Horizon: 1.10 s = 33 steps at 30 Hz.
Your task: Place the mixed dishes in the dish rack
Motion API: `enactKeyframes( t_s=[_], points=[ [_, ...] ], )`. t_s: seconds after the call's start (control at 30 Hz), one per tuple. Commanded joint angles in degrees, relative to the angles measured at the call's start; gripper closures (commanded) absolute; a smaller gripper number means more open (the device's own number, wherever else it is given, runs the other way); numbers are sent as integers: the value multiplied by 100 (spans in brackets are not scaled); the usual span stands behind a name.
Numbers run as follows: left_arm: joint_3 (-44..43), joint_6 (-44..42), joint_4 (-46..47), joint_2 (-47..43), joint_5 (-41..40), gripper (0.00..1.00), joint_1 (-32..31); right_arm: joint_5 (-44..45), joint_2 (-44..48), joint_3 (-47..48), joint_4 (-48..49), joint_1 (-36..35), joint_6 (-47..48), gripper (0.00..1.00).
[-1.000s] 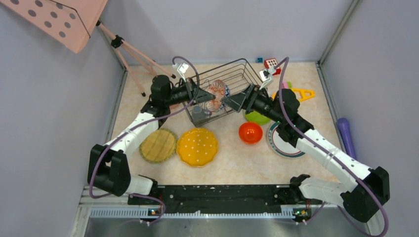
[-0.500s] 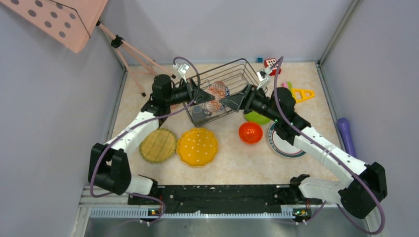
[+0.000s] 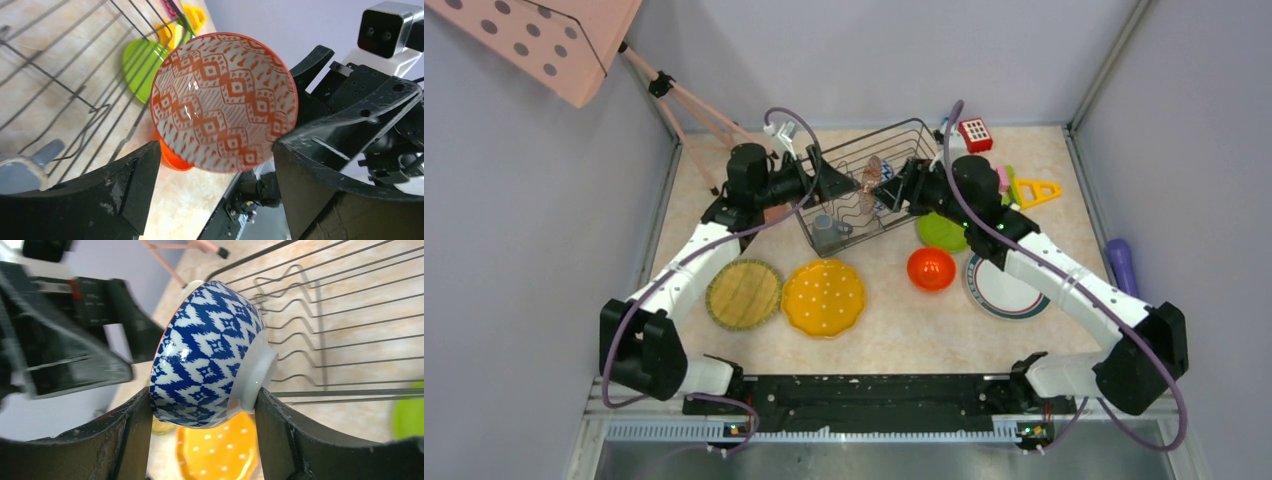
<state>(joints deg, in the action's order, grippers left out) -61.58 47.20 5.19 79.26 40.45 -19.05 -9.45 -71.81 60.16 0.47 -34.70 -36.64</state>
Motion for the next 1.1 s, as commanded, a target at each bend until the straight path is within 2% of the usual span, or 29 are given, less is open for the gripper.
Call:
enactKeyframes(
  t_s=[0.0, 0.1, 0.23, 0.4, 0.63, 0.77, 0.97, 1.07],
  points=[
    [-415, -499, -835, -500, -768, 11, 147, 813, -350, 937, -432, 42, 1665, 100],
    [-379, -714, -1271, -687, -1260, 10, 212, 1364, -860, 1513, -844, 42, 2631, 100],
    [-205, -940, -1643, -1081, -1901, 7, 219, 1653, -1570, 2165, -1117, 42, 3968, 100],
    [-109, -942, -2157, -1664, -2646, 7, 234, 2529, -2450, 2701, -980, 42, 4919, 100],
    [-72, -777, -2416, -2432, -2596, 2, 235, 3584, -3488, 3271, -956, 42, 5958, 100],
    [-107, -585, -2424, -2544, -2251, 2, 235, 4138, -4111, 3555, -855, 38, 6400, 100],
    [-95, -412, -2446, -2623, -2053, 2, 243, 5005, -4997, 3754, -178, 33, 7283, 100],
    [-77, -484, -2516, -2611, -2126, 2, 245, 5104, -5294, 3847, 170, 33, 7530, 100]
  ],
)
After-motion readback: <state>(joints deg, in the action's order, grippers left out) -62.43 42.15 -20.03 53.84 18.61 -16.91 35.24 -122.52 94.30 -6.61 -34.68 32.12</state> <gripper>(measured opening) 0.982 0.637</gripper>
